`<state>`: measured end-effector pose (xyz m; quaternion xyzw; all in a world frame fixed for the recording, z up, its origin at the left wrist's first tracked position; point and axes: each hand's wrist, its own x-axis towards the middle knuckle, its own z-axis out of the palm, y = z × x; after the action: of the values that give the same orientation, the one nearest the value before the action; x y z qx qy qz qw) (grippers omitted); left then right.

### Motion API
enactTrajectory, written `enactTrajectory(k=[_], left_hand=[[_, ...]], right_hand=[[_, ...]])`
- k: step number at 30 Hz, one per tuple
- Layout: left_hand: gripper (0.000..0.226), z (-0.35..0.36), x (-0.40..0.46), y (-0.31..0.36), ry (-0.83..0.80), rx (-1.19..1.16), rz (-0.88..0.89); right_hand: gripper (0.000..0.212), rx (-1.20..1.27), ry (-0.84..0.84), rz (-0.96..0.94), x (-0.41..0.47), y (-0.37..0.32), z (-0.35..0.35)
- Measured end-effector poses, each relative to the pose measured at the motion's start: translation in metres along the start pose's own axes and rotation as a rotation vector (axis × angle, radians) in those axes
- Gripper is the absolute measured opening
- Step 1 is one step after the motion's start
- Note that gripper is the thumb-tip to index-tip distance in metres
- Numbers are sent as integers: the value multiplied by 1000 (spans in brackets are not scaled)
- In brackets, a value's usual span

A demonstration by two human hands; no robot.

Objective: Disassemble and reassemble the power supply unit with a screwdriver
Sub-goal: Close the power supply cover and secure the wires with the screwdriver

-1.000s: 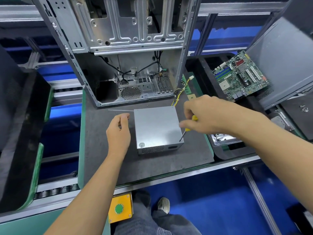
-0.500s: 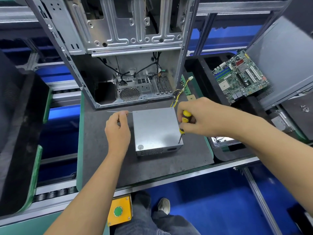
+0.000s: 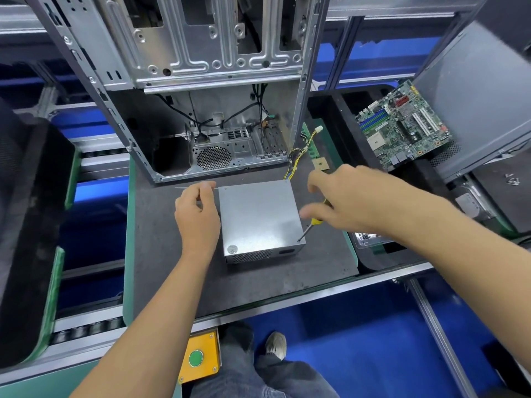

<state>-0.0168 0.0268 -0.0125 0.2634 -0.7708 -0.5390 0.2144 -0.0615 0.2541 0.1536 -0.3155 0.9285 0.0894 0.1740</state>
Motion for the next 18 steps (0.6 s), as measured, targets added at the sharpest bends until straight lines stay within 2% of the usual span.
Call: enactTrajectory(k=[2,4,9,14,16,18], left_hand=[[28,0,0,2,5,17,5],[28,1,-1,4,3,19,8],[26,4,-3,10,-13,13,40],[25,5,-3,10,-21,24,68],[23,7,-3,10,-29,30,93],[17,11,-2,14,-55,73,201]], right_hand=[[15,242,-14,-83,-1,3,1],[9,245,29,-108,2,5,2],[24,230,218,21,7,16,5],[27,356,202,75,11,35,2],[28,437,314,88,15,44,1],[29,596,480,119,22,53,3]])
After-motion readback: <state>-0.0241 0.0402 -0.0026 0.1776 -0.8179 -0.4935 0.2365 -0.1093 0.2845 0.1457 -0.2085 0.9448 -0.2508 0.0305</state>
